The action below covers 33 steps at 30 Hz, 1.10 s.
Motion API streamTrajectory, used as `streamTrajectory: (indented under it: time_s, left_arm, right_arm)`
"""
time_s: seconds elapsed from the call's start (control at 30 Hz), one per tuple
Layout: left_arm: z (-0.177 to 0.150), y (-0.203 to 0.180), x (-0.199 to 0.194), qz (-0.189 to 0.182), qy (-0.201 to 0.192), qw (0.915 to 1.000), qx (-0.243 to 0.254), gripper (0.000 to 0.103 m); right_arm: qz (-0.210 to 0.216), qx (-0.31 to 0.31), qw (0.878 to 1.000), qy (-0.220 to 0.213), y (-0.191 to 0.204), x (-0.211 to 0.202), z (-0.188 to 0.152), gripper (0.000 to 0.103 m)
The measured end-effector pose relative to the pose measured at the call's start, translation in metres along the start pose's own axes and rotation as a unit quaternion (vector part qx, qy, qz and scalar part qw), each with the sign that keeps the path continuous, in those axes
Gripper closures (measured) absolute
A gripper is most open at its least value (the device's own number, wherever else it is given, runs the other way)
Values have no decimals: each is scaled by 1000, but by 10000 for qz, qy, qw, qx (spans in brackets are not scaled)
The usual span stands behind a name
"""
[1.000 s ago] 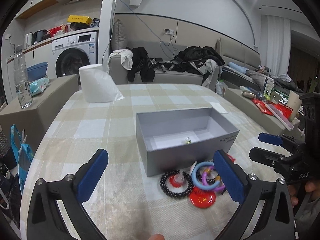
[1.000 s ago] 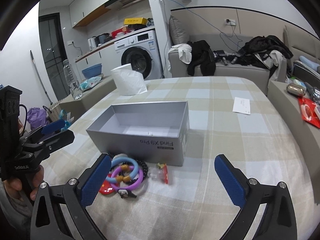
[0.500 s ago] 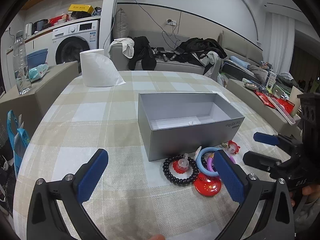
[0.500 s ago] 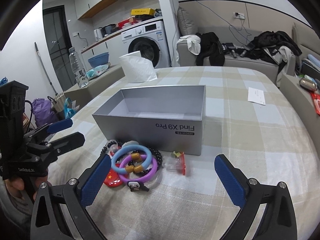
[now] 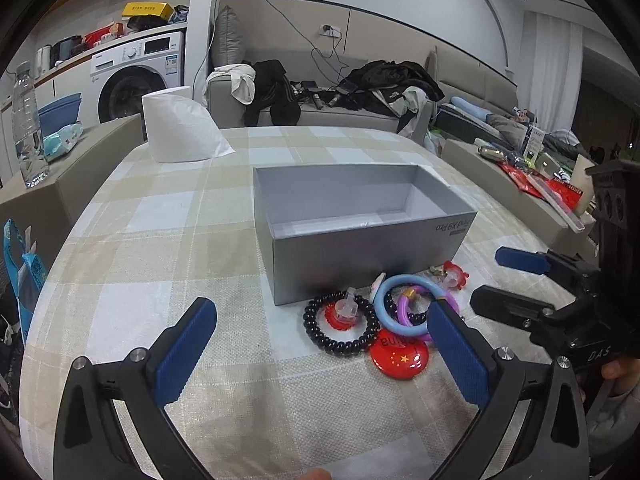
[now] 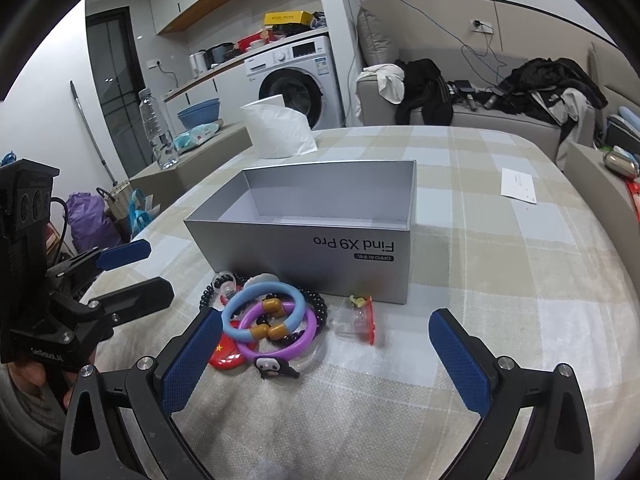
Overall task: Organize jewelry
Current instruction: 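Move both open tools back toward the jewelry pile, then grasp the red plastic charm with the right tool while the left tool grasps the red-white charm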
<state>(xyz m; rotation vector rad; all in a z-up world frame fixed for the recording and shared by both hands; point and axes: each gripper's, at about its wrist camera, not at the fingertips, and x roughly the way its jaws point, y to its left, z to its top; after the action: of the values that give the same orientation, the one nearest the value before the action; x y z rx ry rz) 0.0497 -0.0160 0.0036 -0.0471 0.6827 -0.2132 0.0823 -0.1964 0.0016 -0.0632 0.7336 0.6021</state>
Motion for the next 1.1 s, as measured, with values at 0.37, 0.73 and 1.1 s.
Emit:
streamTrajectory:
  time_s: [0.37,0.73,1.1]
  left_arm:
    - [-2,7,3,20,88,9998,-149,1]
    - [-2,6,6,2,156,9997,-175,1]
    - [-3,7,6,1,186,9996,-213,1]
  right_arm:
    - [192,30,9998,23,0,0,1,7]
    - [152,15,9993,341,1,11,0,30]
    - [-334,545,9956,683,-19,22,2,65]
